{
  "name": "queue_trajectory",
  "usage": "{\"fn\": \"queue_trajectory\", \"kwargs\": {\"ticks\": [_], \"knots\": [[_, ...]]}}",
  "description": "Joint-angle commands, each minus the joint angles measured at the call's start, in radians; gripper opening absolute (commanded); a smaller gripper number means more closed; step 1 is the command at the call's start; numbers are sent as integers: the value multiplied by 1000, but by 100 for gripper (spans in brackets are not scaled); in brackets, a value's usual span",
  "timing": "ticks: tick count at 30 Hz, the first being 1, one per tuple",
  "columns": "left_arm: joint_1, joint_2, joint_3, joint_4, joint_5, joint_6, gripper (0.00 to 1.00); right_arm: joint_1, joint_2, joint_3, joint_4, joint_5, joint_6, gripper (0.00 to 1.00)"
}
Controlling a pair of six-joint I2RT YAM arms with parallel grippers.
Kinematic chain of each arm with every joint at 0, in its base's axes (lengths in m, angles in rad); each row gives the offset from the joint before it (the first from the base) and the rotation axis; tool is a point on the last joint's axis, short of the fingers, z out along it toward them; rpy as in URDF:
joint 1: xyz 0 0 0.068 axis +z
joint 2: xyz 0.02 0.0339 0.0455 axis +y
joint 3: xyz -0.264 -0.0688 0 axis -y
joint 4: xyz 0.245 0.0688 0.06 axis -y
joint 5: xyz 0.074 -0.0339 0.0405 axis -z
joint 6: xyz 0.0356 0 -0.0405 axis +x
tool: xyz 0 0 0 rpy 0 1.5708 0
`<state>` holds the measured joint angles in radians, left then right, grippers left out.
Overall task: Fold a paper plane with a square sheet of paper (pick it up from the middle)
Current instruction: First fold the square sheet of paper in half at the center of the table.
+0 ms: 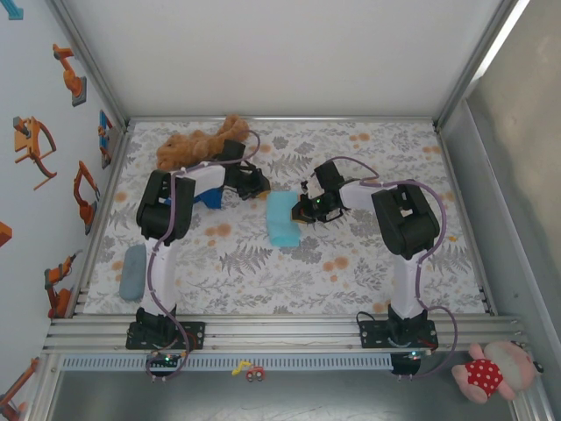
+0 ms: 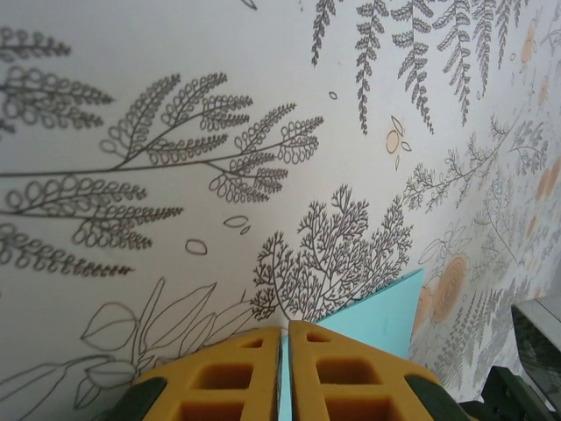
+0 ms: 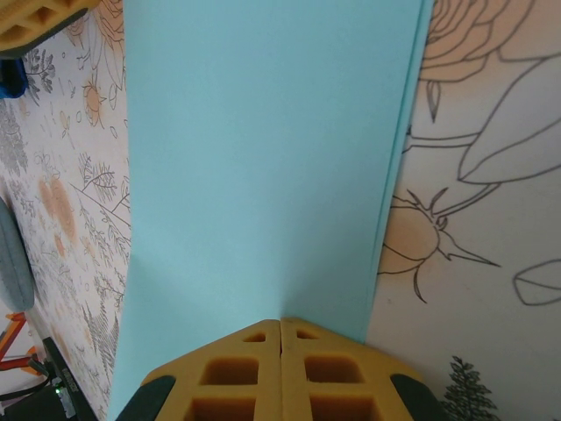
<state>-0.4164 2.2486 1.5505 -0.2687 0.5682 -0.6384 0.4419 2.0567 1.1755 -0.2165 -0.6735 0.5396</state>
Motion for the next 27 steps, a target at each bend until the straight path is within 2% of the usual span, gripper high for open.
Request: {"fn": "queue_trajectory", "kwargs": {"ticks": [1, 6, 11, 19, 23, 27], "knots": [[20, 64, 54, -115, -134, 63, 13, -13, 151, -97, -207, 344, -35, 0], [21, 53, 119, -193, -174, 103, 13, -14, 149, -90, -207, 341, -33, 0], [17, -78, 109, -197, -162, 103, 14, -14, 145, -87, -205, 336, -31, 0], [-80, -282, -125, -62, -92, 1, 15, -14, 141, -84, -195, 312, -20, 0], [-130, -309, -240, 28, -28, -84, 15, -14, 147, -79, -195, 307, -19, 0], [-140, -291, -280, 32, 2, -98, 15, -14, 152, -77, -196, 304, -19, 0]]}}
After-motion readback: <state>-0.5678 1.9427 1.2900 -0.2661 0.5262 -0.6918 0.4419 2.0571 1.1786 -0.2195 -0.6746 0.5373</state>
